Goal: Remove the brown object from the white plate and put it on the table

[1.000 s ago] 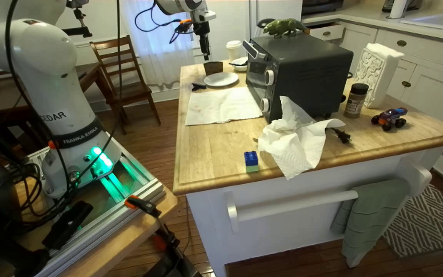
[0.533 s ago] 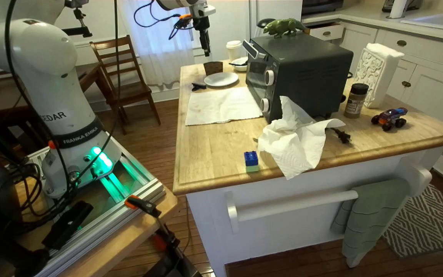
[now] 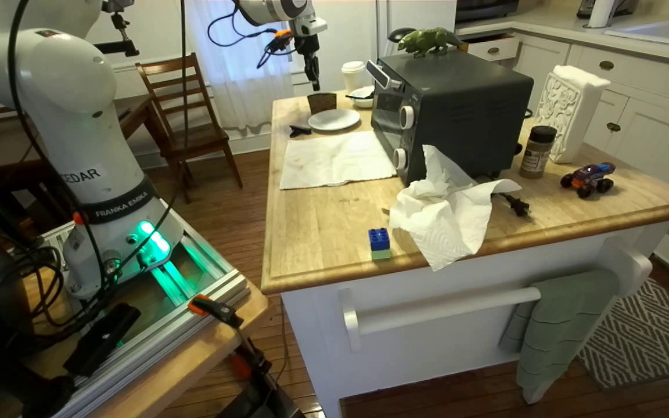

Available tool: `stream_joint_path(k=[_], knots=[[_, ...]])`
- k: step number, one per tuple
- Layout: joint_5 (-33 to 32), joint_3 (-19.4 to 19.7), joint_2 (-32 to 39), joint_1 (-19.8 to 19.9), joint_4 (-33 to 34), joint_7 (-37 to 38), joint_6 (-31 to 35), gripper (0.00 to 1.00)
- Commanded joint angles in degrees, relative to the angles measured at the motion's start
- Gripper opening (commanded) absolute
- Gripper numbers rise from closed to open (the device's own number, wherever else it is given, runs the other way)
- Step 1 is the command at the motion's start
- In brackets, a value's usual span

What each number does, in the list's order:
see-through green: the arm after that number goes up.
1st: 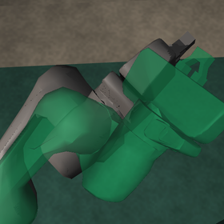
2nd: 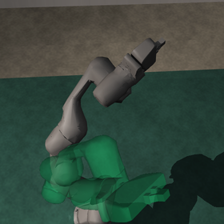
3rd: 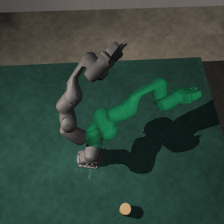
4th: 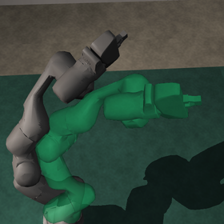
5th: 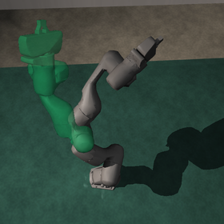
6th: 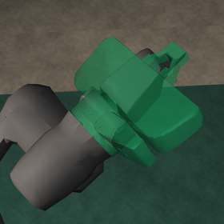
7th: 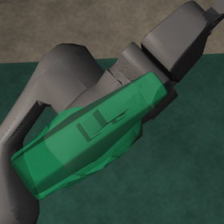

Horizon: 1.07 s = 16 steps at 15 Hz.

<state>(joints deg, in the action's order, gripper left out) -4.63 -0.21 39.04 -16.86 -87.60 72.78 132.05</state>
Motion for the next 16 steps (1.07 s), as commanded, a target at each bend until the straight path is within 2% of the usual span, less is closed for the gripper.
stream_joint_path(k=[1, 6, 14, 15, 16], knots=[[0.7, 0.9, 2.8, -1.1, 2.8, 2.7, 2.2, 0.00], [-0.3, 2.2, 5.0, -2.0, 5.1, 5.0, 3.1, 0.00], [-1.1, 4.0, 8.2, -2.6, 7.9, 4.7, 0.6, 0.00], [-1.1, 4.0, 8.3, -2.7, 7.9, 4.6, 0.5, 0.09], [-1.2, 4.1, 8.4, -2.8, 8.0, 4.5, 0.3, 0.27]])
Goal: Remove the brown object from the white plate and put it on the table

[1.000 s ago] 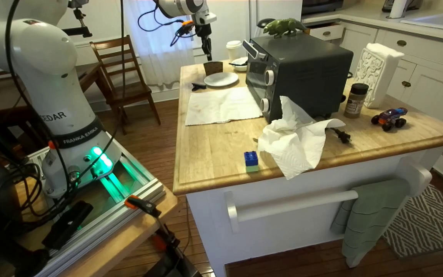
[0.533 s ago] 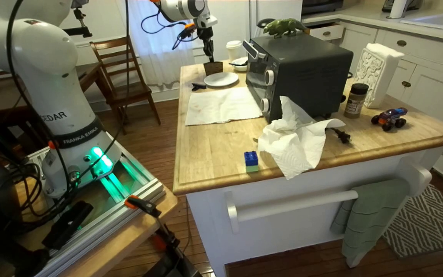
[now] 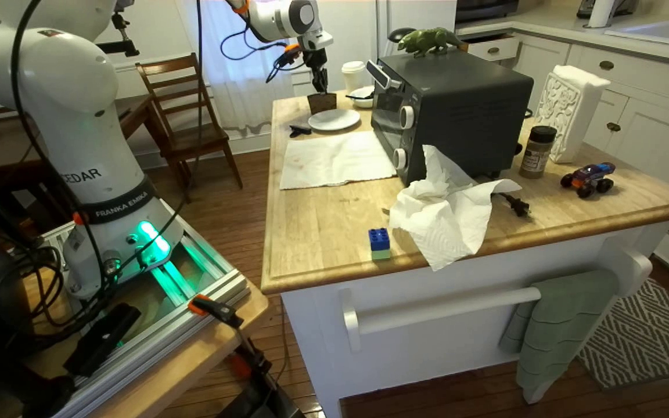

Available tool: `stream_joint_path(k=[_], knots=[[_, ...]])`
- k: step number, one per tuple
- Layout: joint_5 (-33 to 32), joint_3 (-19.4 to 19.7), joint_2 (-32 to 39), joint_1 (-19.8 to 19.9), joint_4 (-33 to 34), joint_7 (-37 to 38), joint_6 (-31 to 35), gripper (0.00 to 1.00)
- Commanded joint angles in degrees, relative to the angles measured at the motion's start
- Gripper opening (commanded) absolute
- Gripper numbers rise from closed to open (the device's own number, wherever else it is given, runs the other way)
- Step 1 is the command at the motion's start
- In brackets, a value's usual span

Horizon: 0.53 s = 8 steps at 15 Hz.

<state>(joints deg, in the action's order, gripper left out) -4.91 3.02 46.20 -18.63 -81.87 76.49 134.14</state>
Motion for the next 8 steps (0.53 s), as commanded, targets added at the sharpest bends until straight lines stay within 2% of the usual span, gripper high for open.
stream_joint_path(k=[1, 8], knots=[[-0.9, 0.8, 1.2, -1.1, 2.2, 0.7, -2.0, 0.33], [-1.0, 0.6, 0.9, -1.5, 2.6, 0.4, -3.8, 0.81]])
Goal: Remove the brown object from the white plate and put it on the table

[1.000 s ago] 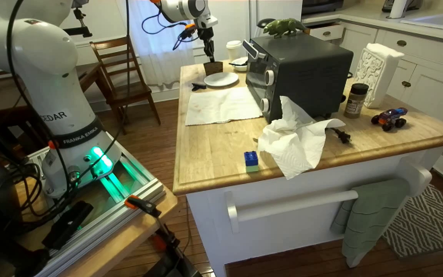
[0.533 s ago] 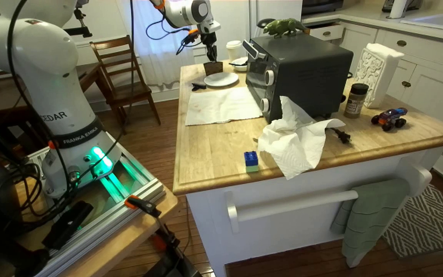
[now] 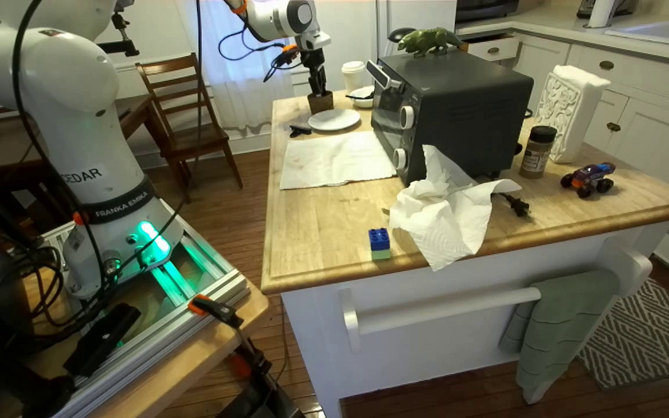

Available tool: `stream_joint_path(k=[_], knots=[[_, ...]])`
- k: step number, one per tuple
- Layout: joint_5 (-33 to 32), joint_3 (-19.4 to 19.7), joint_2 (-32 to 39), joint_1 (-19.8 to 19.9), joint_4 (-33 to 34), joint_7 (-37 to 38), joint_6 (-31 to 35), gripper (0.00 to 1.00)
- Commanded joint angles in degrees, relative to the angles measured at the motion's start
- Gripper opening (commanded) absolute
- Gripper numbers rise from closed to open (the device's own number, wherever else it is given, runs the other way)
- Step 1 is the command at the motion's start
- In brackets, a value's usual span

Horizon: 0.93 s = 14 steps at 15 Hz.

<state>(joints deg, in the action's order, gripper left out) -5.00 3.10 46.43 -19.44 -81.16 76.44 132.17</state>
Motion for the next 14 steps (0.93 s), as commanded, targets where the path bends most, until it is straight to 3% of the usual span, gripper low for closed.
stream_joint_path(k=[1, 3, 4, 5, 6, 8, 14], knots=[[-1.1, 0.6, 0.8, -0.8, 2.0, 0.6, -2.0, 0.88], [-1.1, 0.6, 0.8, -0.9, 2.2, 0.6, -2.4, 1.00], [-1.3, 0.7, 0.8, -0.9, 2.3, 0.7, -2.5, 1.00], [-1.6, 0.9, 0.8, -1.1, 2.2, 0.8, -2.6, 0.91], [-1.8, 0.9, 0.8, -1.1, 2.3, 0.8, -2.7, 0.68], [-2.1, 0.9, 0.8, -1.1, 2.3, 0.8, -3.2, 0.60], [-2.4, 0.7, 0.4, -1.2, 2.2, 1.0, -4.4, 0.16]])
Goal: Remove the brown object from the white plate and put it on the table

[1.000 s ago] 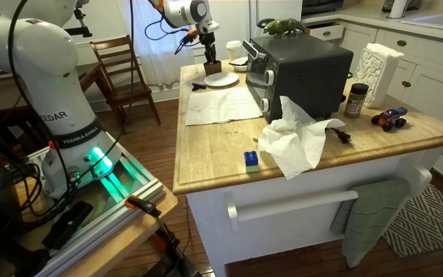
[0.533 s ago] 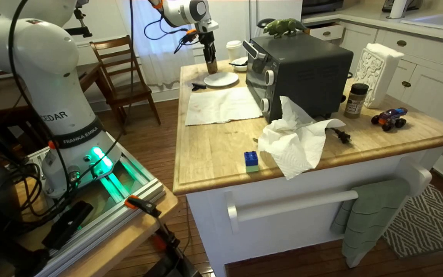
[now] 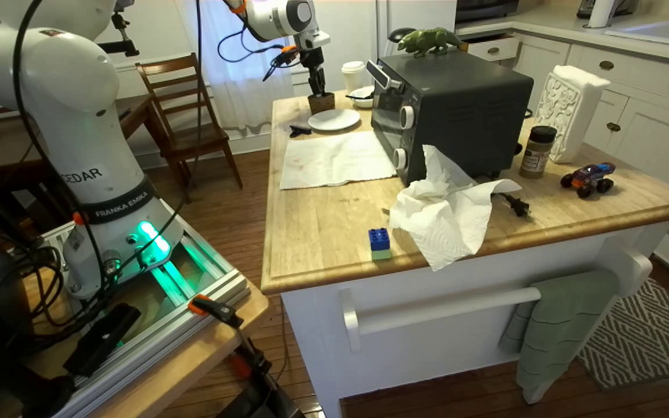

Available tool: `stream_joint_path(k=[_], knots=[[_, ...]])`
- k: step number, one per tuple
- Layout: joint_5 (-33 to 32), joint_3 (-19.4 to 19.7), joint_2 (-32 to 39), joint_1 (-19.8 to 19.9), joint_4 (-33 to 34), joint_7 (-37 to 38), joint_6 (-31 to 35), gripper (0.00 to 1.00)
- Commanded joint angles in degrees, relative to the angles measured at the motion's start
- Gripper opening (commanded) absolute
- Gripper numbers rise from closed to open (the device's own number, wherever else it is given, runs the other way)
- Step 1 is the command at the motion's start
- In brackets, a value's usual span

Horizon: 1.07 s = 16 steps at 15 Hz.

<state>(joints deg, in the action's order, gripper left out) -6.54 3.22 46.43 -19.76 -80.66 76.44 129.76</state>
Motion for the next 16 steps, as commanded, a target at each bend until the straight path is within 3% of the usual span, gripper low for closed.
stream_joint_path(k=[1, 2, 8, 9, 11, 16], knots=[[-0.9, 0.5, 0.1, -1.1, 1.7, 1.1, -2.5, 0.10], [-0.8, 0.4, 0.1, -1.2, 1.9, 1.1, -3.1, 0.02], [-1.2, 0.0, 0.5, -1.3, 3.3, -0.3, -6.6, 0.00], [-1.3, -0.1, 0.5, -1.3, 3.3, -0.6, -6.6, 0.26], [-1.6, -0.1, 0.5, -1.2, 3.3, -1.0, -5.8, 0.33], [-1.4, -0.2, 0.8, -0.8, 3.5, -1.5, -4.4, 0.68]])
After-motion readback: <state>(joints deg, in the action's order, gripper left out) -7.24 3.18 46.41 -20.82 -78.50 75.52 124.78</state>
